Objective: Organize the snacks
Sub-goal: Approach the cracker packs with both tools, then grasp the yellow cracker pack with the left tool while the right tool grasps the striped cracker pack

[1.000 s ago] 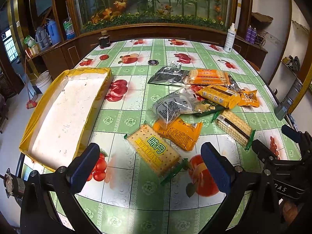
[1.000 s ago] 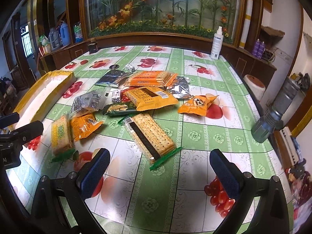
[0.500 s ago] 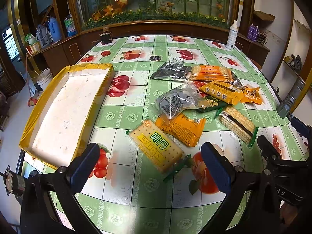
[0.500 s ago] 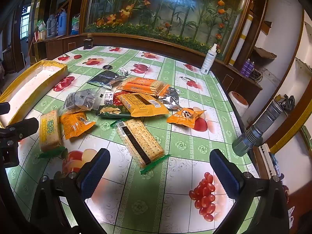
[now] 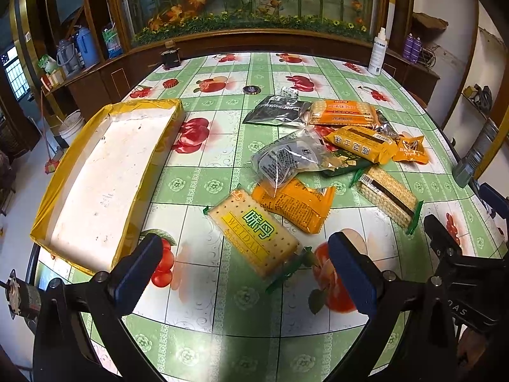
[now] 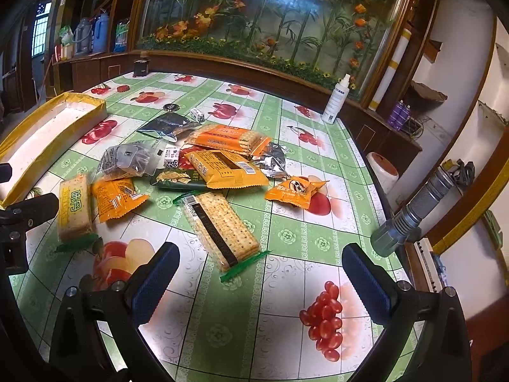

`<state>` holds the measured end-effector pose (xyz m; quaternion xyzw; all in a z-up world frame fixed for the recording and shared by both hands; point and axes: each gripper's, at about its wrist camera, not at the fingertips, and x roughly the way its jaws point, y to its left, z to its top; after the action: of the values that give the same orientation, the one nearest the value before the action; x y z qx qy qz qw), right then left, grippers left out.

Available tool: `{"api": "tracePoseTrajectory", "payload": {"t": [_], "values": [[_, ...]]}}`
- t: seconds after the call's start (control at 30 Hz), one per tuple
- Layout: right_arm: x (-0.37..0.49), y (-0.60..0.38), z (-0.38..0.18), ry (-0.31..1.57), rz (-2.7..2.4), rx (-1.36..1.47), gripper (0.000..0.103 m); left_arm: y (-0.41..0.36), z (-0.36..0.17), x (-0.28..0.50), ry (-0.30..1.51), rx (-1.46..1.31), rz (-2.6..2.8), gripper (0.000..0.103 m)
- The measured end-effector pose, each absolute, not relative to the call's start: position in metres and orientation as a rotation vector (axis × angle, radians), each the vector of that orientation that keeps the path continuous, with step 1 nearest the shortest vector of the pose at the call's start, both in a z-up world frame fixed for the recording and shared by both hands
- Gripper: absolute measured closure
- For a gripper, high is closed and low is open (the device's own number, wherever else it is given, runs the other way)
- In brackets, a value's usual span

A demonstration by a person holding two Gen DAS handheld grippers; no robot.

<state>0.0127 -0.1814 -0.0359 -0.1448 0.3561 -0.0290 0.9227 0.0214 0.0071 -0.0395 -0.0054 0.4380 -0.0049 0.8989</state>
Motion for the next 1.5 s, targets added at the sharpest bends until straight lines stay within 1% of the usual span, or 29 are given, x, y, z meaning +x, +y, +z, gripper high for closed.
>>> {"api": "tracePoseTrajectory", "payload": {"t": [0.43, 0.57, 0.73, 0.9, 1.1, 1.3, 1.33, 1.37, 1.4, 1.43, 1.5], "values": [[0.013, -0.179, -0.038, 0.728, -0.062, -0.32, 0.0, 0.008, -0.048, 0.026, 0.942, 0.002, -0.009, 0.0], [0.018, -0.191, -0.041, 0.767, 0.036, -0.218, 0.0, 0.014, -0.057, 0.032, 0.975, -0.034, -0.071, 0.0], [0.031, -0.22, -0.058, 0.833, 0.213, -0.031, 0.0, 0.025, -0.072, 0.045, 1.022, -0.144, -0.168, 0.0], [0.048, -0.228, -0.068, 0.865, 0.286, 0.003, 0.0, 0.012, -0.083, 0.063, 1.092, -0.076, -0.203, 0.0], [0.067, -0.23, -0.076, 0.898, 0.293, 0.0, 0.001, 0.031, -0.1, 0.078, 1.14, -0.189, -0.076, 0.0], [0.084, -0.22, -0.087, 0.937, 0.311, -0.033, 0.008, 0.038, -0.105, 0.07, 1.106, -0.058, 0.025, 0.0], [0.087, -0.219, -0.089, 0.941, 0.314, -0.04, 0.011, 0.036, -0.107, 0.069, 1.105, -0.021, 0.022, 0.0], [0.089, -0.217, -0.091, 0.945, 0.316, -0.048, 0.015, 0.032, -0.108, 0.067, 1.101, 0.017, 0.018, 0.0], [0.092, -0.215, -0.093, 0.952, 0.317, -0.056, 0.016, 0.03, -0.108, 0.065, 1.086, 0.033, 0.007, 0.002], [0.096, -0.212, -0.096, 0.963, 0.317, -0.067, 0.016, 0.03, -0.107, 0.063, 1.071, 0.038, -0.006, 0.008], [0.098, -0.207, -0.097, 0.955, 0.314, -0.104, 0.021, 0.029, -0.103, 0.061, 1.05, 0.051, -0.028, 0.023]]}}
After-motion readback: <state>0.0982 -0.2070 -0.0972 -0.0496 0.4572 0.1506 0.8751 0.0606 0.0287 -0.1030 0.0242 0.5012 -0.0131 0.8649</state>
